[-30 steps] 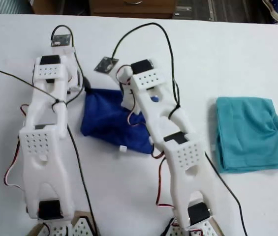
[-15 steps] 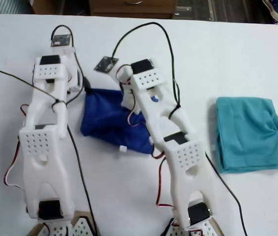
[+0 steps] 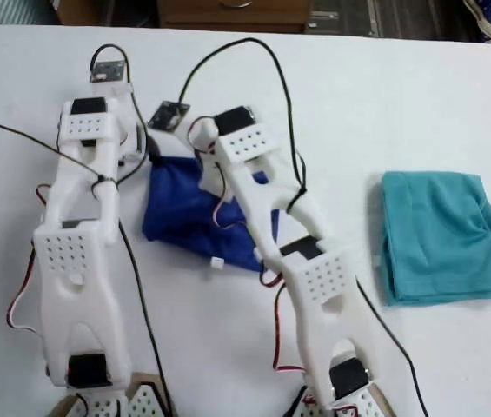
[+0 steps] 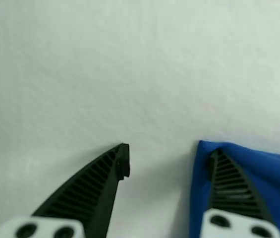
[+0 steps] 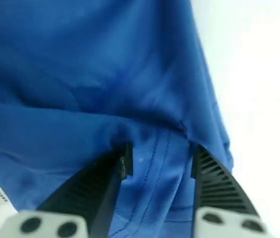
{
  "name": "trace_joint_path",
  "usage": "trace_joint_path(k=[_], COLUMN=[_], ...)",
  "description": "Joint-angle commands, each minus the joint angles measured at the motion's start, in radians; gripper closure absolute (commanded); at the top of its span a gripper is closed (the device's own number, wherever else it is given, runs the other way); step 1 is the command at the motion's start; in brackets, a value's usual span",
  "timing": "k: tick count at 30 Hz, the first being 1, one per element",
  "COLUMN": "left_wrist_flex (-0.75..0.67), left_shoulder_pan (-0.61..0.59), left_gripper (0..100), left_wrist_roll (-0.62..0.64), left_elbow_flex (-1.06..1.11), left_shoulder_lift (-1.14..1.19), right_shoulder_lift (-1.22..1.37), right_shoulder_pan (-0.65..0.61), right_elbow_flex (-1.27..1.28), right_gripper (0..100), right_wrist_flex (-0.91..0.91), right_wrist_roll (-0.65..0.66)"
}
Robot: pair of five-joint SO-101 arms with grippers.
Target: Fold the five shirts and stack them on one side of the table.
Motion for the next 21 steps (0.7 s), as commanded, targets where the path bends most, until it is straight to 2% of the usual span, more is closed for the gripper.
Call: trace_joint_path(k=[1, 15, 21], left_wrist_flex=[-0.032, -0.032, -0.032], left_shoulder_pan=[-0.041, -0.041, -0.041], left_gripper=[74, 74, 74], left_wrist_roll=[0.009, 0.009, 0.009], left_elbow_flex=[-0.021, -0.021, -0.021], left_shoulder_lift=[0.002, 0.002, 0.002], right_shoulder_lift=[-0.047, 0.021, 0.013], right_shoulder_pan=[-0.008, 0.024, 0.019], right_elbow_flex=[-0.046, -0.052, -0.054], right_gripper=[80.0, 80.6, 90.9], right_wrist_flex=[0.004, 0.002, -0.001], right_wrist_roll=[0.0, 0.002, 0.002])
